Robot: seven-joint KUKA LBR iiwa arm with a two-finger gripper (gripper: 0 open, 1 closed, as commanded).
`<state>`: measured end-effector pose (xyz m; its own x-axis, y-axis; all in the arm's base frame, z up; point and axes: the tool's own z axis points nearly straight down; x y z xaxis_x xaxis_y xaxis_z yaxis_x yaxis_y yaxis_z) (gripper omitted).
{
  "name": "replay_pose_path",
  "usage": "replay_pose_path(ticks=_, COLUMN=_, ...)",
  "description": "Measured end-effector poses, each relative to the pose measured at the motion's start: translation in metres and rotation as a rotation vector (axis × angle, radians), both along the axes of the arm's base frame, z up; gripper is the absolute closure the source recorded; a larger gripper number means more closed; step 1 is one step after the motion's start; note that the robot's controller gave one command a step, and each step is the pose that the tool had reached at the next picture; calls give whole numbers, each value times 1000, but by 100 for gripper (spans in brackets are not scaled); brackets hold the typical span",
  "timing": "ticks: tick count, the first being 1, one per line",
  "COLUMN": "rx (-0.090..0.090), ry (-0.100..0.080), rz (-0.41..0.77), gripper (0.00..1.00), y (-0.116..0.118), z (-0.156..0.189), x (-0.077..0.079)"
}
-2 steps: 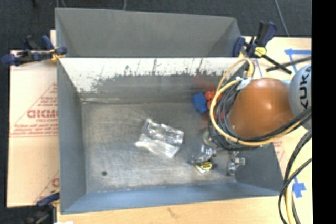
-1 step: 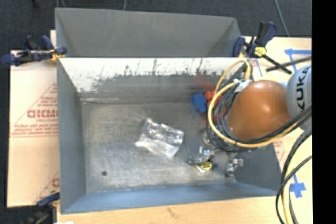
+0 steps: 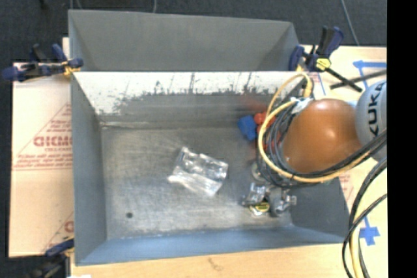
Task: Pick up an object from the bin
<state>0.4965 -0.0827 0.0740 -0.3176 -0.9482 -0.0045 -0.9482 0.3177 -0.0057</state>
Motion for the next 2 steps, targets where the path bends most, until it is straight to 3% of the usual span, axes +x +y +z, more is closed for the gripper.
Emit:
replay_pose_path(ticks=1, rx=1, ry=-5, rz=174, gripper=100, y=-32, z=0, x=3)
replay_pose_path(ticks=2, rx=-6, ry=-3, rz=218, gripper=100, y=-37, z=169, x=15)
